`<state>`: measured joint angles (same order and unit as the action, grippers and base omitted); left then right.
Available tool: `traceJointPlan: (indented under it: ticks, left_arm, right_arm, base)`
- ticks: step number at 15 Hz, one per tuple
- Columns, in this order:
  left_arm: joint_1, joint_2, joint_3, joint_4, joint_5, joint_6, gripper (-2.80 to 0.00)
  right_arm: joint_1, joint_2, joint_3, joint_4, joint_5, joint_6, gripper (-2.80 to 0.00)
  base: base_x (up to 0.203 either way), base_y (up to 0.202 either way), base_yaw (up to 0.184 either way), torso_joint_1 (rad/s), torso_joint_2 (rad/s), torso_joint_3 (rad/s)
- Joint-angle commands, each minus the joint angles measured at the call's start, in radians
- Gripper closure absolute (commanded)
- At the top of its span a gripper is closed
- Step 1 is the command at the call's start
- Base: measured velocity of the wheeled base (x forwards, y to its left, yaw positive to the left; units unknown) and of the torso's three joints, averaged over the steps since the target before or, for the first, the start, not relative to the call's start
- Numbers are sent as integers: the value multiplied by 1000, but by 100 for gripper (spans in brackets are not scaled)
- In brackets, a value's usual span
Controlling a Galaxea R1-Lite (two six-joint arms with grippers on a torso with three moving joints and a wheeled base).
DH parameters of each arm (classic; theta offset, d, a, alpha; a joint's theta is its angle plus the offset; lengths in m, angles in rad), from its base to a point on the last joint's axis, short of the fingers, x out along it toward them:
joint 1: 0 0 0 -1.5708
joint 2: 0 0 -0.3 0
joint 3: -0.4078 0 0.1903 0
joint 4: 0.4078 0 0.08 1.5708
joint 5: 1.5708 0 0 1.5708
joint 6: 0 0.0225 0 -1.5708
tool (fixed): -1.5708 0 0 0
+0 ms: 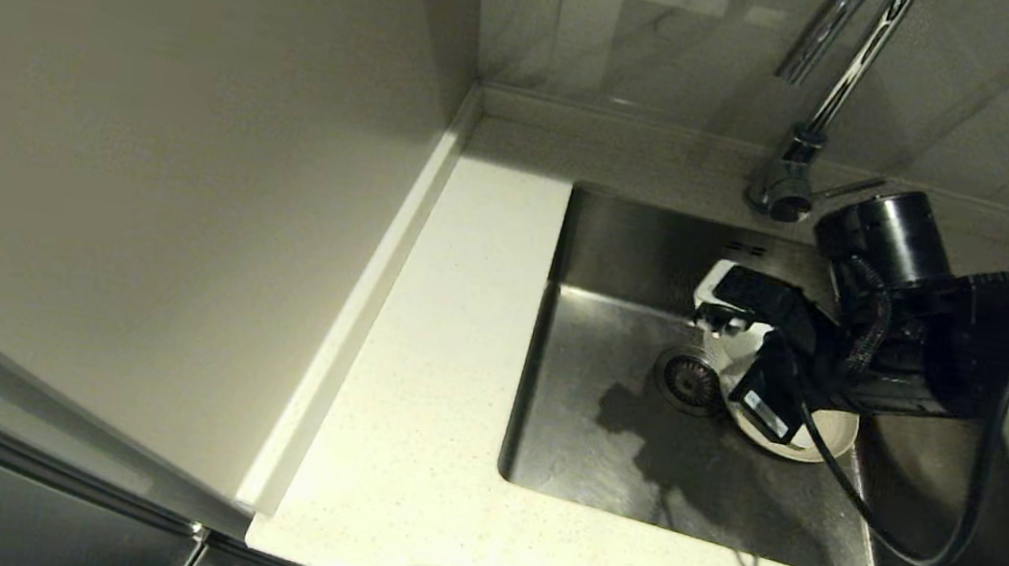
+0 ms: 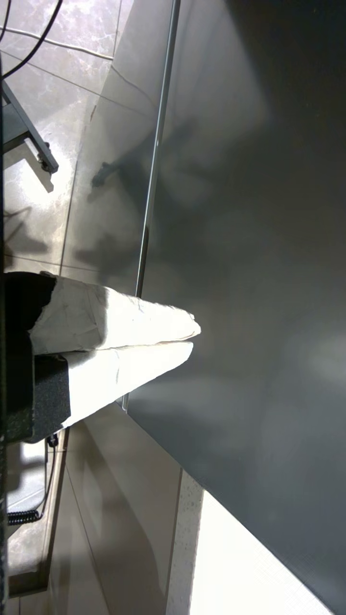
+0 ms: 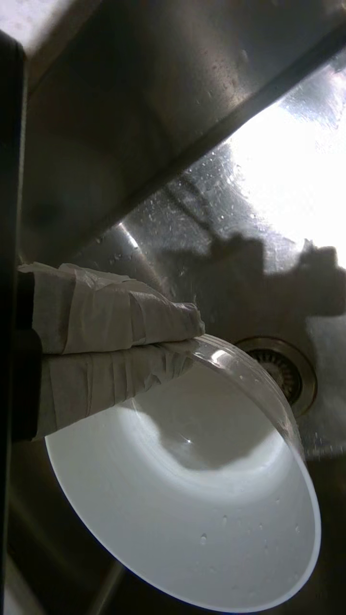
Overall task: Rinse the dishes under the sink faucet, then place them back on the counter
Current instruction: Put a bowl into the sink
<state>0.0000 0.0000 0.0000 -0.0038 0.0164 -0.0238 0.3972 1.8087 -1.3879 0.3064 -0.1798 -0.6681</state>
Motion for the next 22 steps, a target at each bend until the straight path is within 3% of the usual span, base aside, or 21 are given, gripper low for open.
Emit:
traceJointPlan:
  ticks: [1,9,15,20,22]
  left_arm:
    - [0,-3,0,-1,0,-1,0]
    - [0,-3,0,-1,0,-1,0]
    - [0,-3,0,-1,0,-1,0]
    - [0,-3,0,-1,0,-1,0]
    - [0,-3,0,-1,0,-1,0]
  right_arm:
    - [2,74,-7,-4,-1,-4,0]
    - [75,290,-14,-365,-52,-7,0]
    - [83,389,-39,-389,-55,-2,0]
    - [83,470,-154,-390,-55,14,0]
    - [84,492,-185,-409,-90,28,0]
  base:
    - [0,0,0,0,0,0]
    - [0,0,0,0,0,0]
    - [0,0,0,0,0,0]
    - [0,0,0,0,0,0]
    - [0,0,0,0,0,0]
